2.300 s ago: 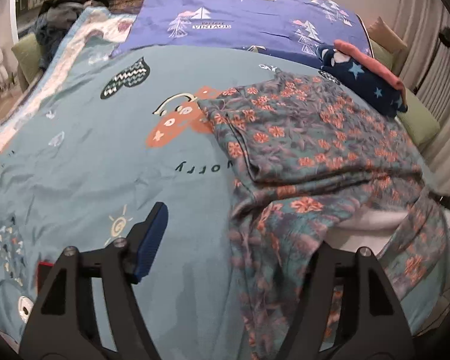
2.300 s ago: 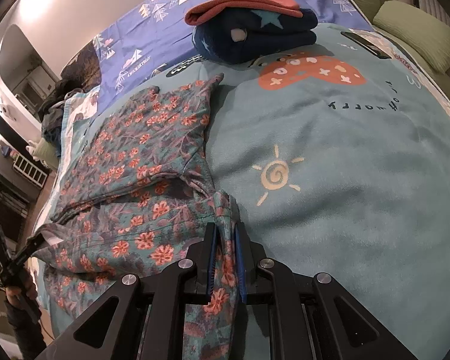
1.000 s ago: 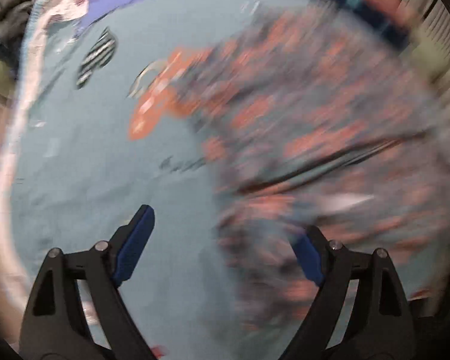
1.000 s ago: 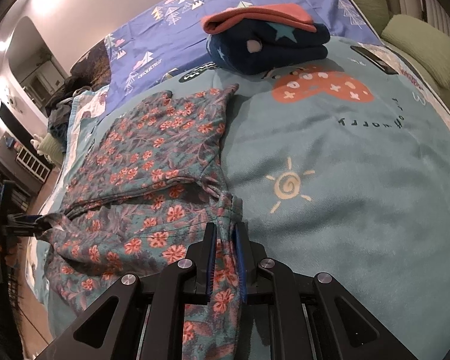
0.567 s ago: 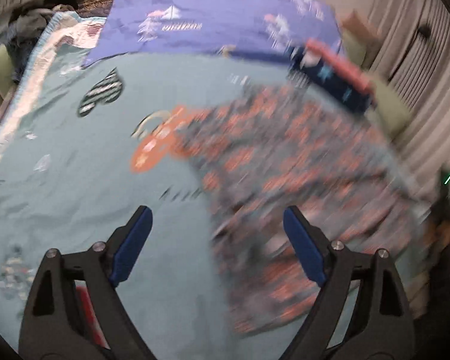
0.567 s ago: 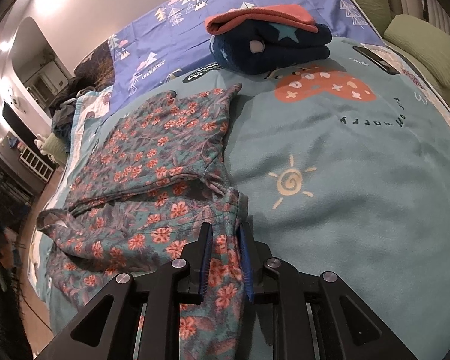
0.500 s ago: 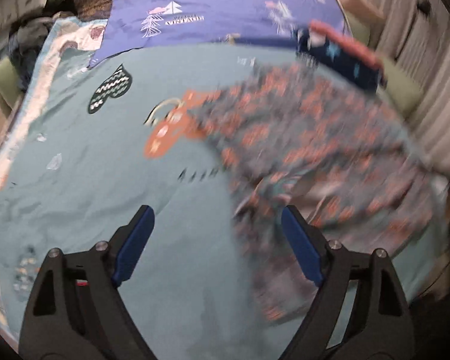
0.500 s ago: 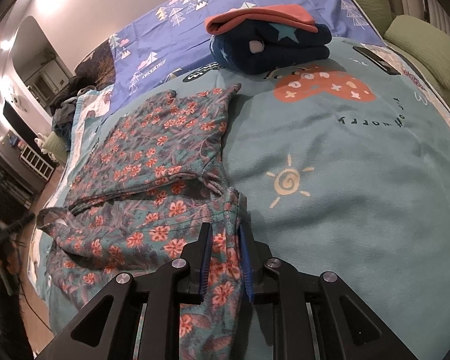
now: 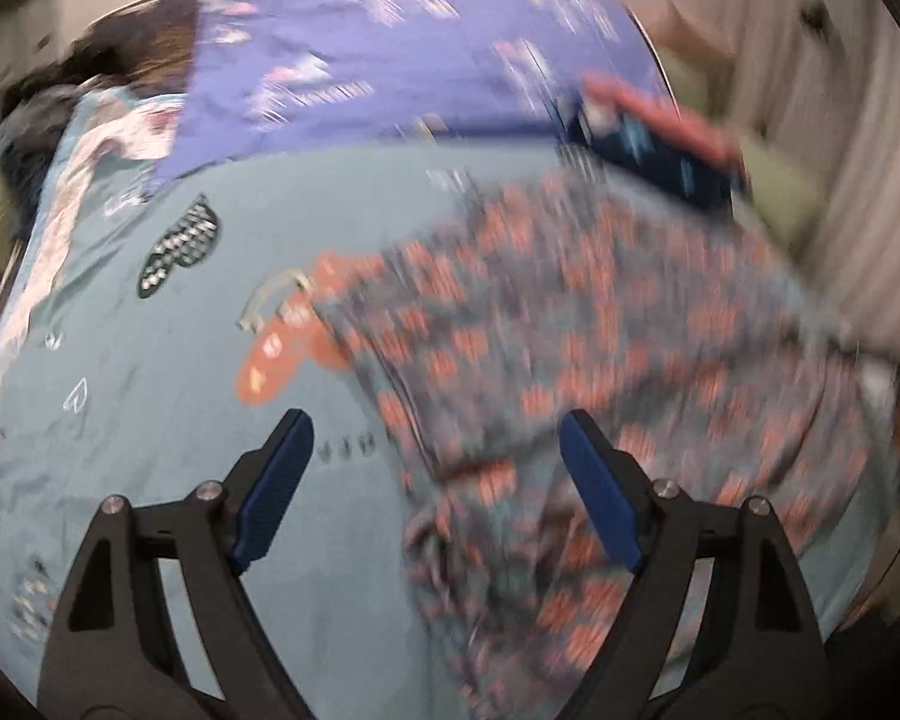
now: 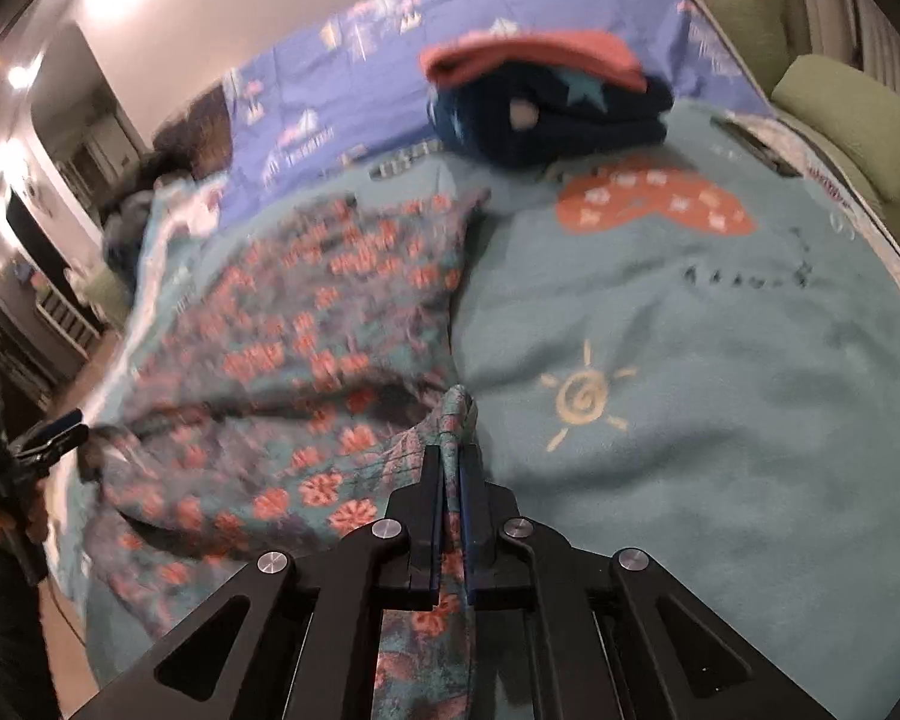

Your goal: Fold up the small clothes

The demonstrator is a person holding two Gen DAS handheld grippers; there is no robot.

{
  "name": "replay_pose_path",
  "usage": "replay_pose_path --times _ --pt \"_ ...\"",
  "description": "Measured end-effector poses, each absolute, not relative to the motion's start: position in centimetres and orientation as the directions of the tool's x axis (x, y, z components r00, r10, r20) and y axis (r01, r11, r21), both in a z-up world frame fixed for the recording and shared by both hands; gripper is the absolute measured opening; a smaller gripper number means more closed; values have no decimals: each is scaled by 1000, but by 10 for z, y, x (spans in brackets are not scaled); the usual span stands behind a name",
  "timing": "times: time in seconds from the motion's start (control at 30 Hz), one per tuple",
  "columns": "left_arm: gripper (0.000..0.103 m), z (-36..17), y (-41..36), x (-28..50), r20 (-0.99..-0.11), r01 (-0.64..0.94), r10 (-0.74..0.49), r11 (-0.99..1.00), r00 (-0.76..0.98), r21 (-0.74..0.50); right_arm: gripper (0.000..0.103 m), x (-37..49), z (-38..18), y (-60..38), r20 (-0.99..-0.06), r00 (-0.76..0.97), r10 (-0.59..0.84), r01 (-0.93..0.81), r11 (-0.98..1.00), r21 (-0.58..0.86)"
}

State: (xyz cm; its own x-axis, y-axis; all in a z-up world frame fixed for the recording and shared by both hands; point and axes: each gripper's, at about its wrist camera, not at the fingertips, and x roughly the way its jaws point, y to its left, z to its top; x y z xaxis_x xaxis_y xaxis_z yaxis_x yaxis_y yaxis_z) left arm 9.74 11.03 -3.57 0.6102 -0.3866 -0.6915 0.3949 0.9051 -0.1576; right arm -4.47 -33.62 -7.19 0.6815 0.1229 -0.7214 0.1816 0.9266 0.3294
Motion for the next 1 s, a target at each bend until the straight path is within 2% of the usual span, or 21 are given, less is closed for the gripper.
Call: replay_pose_path --times 0.07,0.17,0.4,0.53,0.6,0.63,0.67,0.73,0.87,0.93,1.0 --pt "85 -23 130 100 -645 329 -407 912 646 -246 3 -50 -62 -344 -691 713 117 192 916 352" --pt "85 -20 142 94 -642 327 -413 910 646 -256 3 -51 -55 -353 -672 732 109 212 901 377" --pt "85 -60 111 60 -760 495 -308 868 572 21 4 -39 -77 -359 -724 679 122 255 886 388" --pt "80 -70 85 70 -760 532 -277 840 587 105 4 -34 -84 -357 -735 666 126 269 879 394" --pt "66 -70 74 80 -751 551 -286 826 595 122 5 -34 -84 -357 -736 665 128 274 875 400" --pt "38 -69 65 89 -754 575 -309 810 579 110 5 -34 -84 -358 -736 665 127 275 875 399" --pt "5 -69 60 96 -764 590 -330 803 555 82 5 -34 -83 -358 -736 665 125 277 874 399" --pt "4 -71 56 115 -778 585 -374 811 505 -10 5 -35 -83 -359 -736 665 125 282 870 404" --pt "4 -70 65 134 -749 524 -446 837 489 -157 5 -38 -84 -360 -738 663 126 286 868 405" --pt "5 -72 72 131 -745 508 -462 839 481 -192 6 -38 -86 -361 -742 658 131 284 869 405" --pt "15 -75 74 126 -755 514 -457 837 470 -187 8 -37 -87 -361 -745 651 146 275 869 410"
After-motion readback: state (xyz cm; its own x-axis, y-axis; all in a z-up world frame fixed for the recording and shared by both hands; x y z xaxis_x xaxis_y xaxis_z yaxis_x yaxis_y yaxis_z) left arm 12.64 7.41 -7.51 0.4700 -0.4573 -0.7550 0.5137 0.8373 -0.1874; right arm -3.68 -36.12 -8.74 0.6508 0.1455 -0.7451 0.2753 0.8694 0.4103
